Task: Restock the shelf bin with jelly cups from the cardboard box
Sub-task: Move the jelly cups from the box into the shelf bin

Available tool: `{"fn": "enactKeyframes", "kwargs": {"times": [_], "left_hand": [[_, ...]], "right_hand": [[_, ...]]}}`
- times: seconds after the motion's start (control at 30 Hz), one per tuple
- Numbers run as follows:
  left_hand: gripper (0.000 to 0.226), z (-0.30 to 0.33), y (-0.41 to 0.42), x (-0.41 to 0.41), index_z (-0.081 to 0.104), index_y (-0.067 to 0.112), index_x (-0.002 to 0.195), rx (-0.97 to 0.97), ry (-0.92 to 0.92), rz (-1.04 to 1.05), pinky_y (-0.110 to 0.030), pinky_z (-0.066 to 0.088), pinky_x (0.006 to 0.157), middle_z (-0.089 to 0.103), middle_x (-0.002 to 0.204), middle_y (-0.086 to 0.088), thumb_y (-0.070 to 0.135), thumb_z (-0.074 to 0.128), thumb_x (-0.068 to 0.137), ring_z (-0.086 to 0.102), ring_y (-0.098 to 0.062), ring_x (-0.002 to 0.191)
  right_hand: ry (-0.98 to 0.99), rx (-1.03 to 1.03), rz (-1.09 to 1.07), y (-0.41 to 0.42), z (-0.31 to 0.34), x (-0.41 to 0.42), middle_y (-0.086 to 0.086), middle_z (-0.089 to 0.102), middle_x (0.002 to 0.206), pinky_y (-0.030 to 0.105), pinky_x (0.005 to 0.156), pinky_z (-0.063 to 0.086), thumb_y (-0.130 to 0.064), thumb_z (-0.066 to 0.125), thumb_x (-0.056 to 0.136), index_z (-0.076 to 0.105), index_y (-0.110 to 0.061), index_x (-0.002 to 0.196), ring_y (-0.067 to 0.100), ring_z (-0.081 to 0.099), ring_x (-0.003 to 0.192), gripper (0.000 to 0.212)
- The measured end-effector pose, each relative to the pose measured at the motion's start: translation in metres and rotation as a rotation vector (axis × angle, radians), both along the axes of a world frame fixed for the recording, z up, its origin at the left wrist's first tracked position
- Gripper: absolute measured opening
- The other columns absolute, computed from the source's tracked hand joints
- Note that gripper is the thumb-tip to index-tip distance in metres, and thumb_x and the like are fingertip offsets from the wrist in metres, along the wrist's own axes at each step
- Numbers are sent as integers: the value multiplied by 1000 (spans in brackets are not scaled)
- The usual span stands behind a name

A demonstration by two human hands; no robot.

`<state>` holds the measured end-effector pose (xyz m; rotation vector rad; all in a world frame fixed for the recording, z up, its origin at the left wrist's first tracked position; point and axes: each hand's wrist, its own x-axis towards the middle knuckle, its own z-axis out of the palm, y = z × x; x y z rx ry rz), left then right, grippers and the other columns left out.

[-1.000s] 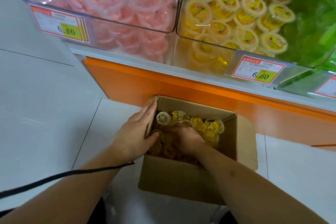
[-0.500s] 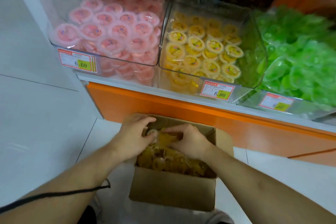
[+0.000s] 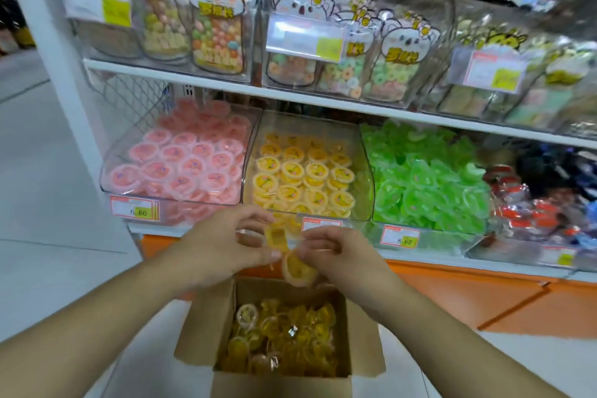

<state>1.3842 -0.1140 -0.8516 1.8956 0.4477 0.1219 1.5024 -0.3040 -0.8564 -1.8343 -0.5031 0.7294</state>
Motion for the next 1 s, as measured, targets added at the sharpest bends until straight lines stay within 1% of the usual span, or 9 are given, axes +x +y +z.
{"fn": "enactKeyframes", "kwargs": {"times": [0.13,0.23,0.3,0.43,0.5,0.57,0.67,0.83,1.0], "left_hand": [[52,23,2,11,68,22,115,-50,-49,68,-34,63,83,73,113,7,9,94,72,74,-13,97],[52,29,4,25,68,24,113,6,-64,104,-33,63,75,69,112,8,11,95,71,73,-21,90],[51,29,8,36,69,32,113,141,-72,102,-33,61,76,66,106,13,20,95,71,69,-21,86],[59,29,19,65,59,47,125,495,-19,52,-25,52,78,58,107,23,40,91,76,59,-1,90],[72,28,25,82,52,47,136,576,-20,22,-31,54,85,58,115,25,42,90,75,59,-1,102],[67,25,29,101,54,45,130,668,-25,6,-30,51,81,58,110,25,45,90,74,60,-5,103],[56,14,33,124,61,40,123,825,41,-28,-28,46,80,57,105,19,49,88,75,61,-12,106],[36,-4,39,144,68,38,112,1151,87,-127,-35,44,100,71,117,14,60,74,84,62,-16,118],[36,-13,41,144,68,38,115,1213,3,-118,-37,39,103,67,124,20,60,70,87,58,-12,124]], "right_hand": [[-24,20,-81,2,13,14,-12,73,74,60,80,61,-19,69,100,75,-12,111,31,73,64,14],[-62,-54,-104,8,19,25,-2,73,80,63,83,58,-20,64,103,75,-15,95,41,76,71,14],[-93,-69,-115,12,24,32,-6,73,84,63,82,58,-22,64,103,75,-17,94,39,76,69,15],[-196,-76,-113,17,38,52,-9,69,104,62,79,59,-26,63,103,72,-18,92,29,76,59,16],[-230,-70,-126,17,41,62,-7,67,99,58,74,60,-25,64,102,70,-17,91,27,75,57,16],[-274,-84,-140,18,41,70,-6,67,94,43,60,61,-24,66,102,69,-17,91,24,74,55,13],[-370,-143,-145,20,33,79,-2,68,83,20,37,38,-27,67,100,67,-24,92,17,73,56,9],[-455,-167,-145,22,22,89,-1,70,79,21,40,38,-31,70,97,66,-32,91,21,74,66,8],[-463,-159,-144,23,16,93,-1,71,81,25,42,41,-33,71,97,66,-34,91,20,73,65,8]]}}
